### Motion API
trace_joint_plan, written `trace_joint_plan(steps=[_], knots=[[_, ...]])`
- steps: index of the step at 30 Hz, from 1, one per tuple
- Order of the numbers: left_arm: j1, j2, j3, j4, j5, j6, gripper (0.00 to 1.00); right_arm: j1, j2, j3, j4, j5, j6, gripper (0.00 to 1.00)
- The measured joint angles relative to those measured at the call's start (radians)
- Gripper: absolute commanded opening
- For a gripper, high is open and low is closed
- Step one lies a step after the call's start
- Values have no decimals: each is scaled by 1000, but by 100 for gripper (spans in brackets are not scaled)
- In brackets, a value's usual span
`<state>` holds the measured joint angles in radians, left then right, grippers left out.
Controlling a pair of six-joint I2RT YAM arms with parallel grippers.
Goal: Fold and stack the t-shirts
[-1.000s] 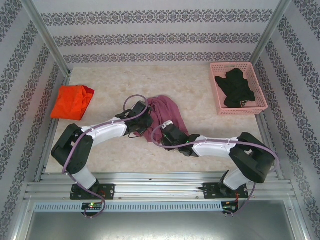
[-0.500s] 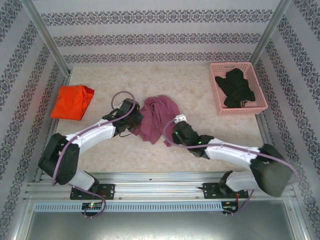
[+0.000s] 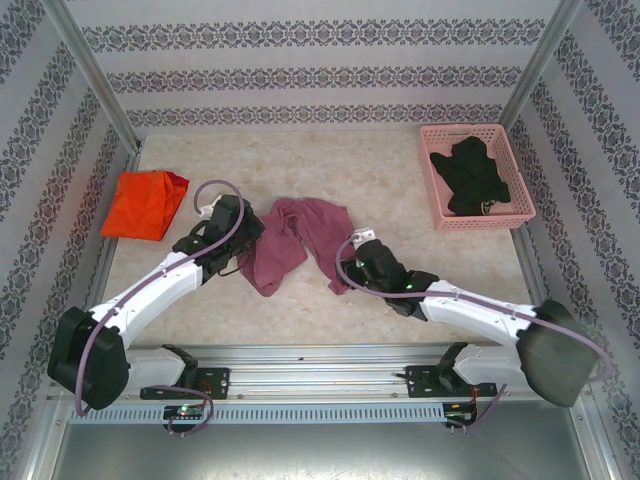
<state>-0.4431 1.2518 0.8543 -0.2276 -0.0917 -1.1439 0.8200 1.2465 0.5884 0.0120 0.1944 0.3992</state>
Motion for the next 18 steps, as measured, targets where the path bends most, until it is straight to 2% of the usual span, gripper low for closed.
trace_joint_plan(steps=[6,8,9,10,11,13,14,18], knots=[[13,-8,-30,-19,-14,8,0,35,175,-9,2,-8,83,54],[18,-8,-37,-21,-15,10,0,35,232,-8,4,-10,102,46],[19,-8,-38,-21,-15,11,0,35,254,-6,5,-11,105,40],[20,-7,-40,-22,-16,12,1,35,270,1,8,0,106,30],[21,-7,-41,-22,-18,12,11,35,277,15,13,-4,114,21],[23,-6,-43,-22,-18,14,38,35,290,32,24,-10,124,5],[25,-5,-46,-23,-18,14,48,35,293,34,26,-13,128,0],[26,0,-74,-32,-11,6,71,35,294,34,23,-19,138,0]])
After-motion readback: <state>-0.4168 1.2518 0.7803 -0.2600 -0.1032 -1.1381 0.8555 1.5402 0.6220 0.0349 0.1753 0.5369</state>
